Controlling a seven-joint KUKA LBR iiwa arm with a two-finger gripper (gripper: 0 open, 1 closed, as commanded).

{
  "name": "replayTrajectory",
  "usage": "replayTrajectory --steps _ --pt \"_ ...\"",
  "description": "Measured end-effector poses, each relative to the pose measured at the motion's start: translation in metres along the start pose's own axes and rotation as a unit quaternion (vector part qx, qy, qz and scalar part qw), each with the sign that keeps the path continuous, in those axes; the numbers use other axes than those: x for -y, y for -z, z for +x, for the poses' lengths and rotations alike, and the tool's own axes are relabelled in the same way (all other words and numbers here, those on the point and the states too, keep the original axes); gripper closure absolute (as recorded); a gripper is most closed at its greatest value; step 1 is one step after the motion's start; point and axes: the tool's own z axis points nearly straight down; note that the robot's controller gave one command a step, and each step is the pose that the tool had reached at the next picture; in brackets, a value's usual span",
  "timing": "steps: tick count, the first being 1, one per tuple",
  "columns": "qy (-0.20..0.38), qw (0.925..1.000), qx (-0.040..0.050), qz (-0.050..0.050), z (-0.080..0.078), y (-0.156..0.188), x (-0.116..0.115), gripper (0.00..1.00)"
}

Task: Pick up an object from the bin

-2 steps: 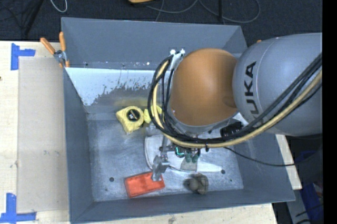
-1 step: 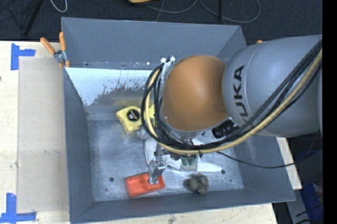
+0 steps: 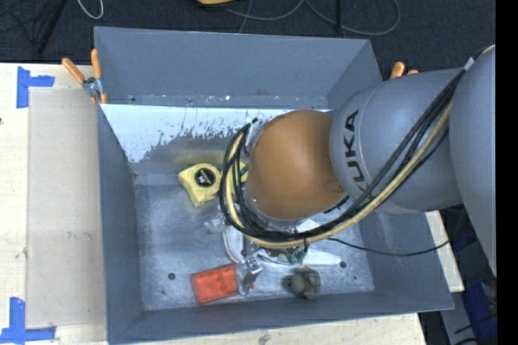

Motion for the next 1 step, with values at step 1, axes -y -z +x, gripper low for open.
replayTrajectory --steps 1 --pt "0.076 0.9971 -0.0052 0.001 0.0001 -0.0605 -0.0160 1.00"
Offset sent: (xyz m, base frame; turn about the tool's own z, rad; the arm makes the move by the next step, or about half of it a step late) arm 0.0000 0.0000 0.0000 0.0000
